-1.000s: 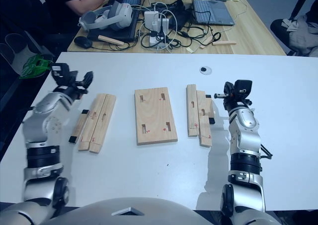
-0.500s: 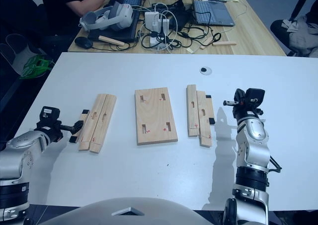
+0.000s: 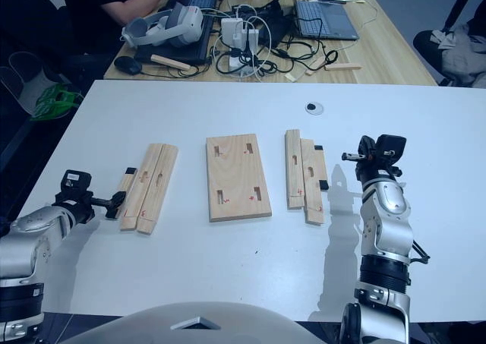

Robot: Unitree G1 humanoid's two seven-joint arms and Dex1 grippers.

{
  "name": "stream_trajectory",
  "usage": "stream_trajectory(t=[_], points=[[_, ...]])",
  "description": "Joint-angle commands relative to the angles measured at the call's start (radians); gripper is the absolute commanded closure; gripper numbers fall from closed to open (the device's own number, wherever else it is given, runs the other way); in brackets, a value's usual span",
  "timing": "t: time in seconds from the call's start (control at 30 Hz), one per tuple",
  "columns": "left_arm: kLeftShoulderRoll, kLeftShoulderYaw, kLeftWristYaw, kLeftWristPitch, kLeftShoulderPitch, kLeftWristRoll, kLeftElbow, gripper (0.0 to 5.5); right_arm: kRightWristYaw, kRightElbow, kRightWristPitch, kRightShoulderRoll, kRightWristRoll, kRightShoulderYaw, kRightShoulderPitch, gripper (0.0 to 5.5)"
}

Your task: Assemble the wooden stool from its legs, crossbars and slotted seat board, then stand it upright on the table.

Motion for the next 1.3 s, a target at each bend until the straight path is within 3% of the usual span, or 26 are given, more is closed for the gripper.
stream_trajectory(t=[0.03,0.7,1.3], points=[[0.006,-0.019,-0.013,0.001,0.035,0.014,0.011,0.31,-0.005,-0.008,0.010,0.002,0.005,-0.001,-0.006,5.50],[0.036,-0.056,-0.119,0.040,0.076,-0.021,0.021,0.31,0.000,0.024,0.004,-0.006,-0.006,0.009,-0.021,5.50],[0.027,-0.066,-0.140,0.072,0.063,-0.066,0.015,2.97,-0.007,0.033,-0.004,-0.003,-0.008,0.012,-0.030,5.50]])
